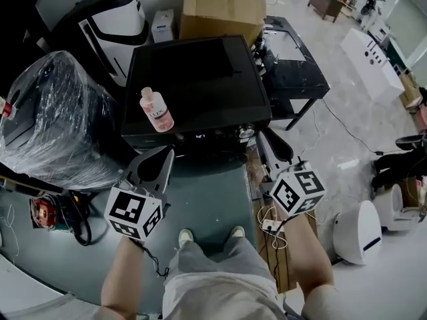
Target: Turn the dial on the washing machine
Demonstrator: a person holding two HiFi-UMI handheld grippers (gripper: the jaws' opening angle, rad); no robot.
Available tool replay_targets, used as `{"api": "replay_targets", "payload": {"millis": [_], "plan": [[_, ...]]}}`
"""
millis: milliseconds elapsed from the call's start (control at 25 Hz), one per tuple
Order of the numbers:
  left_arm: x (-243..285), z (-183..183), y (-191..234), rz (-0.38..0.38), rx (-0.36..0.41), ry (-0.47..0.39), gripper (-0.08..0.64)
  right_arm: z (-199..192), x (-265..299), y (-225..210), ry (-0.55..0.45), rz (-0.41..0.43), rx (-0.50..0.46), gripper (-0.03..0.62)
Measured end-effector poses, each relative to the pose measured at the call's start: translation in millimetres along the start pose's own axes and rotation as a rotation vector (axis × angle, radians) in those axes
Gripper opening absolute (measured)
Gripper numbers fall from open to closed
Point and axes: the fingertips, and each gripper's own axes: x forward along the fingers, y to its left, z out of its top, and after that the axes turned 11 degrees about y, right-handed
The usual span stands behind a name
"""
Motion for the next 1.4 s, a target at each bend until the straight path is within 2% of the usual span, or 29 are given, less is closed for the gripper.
{"api": "replay_targets", "payload": {"millis": [120, 320, 520, 680, 840, 1000, 1120, 1280, 1400], "plan": [[-19, 25, -5, 0.002, 0.028, -0.02, 0.02, 34, -25, 26, -0.034, 0.025, -0.089, 0.054], [-56, 66, -12, 0.014, 0.073, -0.084, 0.02, 83, -68, 70, -0.098, 0.039, -0.231, 0.046], [-101, 102, -21, 0.034, 0.124, -0.153, 0.02, 108, -112, 108, -0.125, 0.026, -0.285, 0.046], [-130, 119, -29, 0.052, 0.152, -0.194, 0.02, 120, -140, 134, -0.156, 0.052, -0.307, 0.038], [-156, 124, -40, 0.063, 0.162, -0.22, 0.02, 126, -159, 149, -0.165, 0.07, -0.316, 0.035], [-166, 118, -45, 0.095, 0.21, -0.196, 0.02, 123, -171, 159, -0.136, 0.094, -0.335, 0.031], [-169, 109, -48, 0.1, 0.199, -0.18, 0.02, 115, -176, 164, -0.12, 0.115, -0.324, 0.029], [-170, 99, -52, 0.096, 0.177, -0.163, 0.02, 113, -178, 162, -0.126, 0.136, -0.252, 0.028], [-171, 93, -49, 0.09, 0.158, -0.155, 0.02, 111, -174, 166, -0.128, 0.144, -0.246, 0.028]]}}
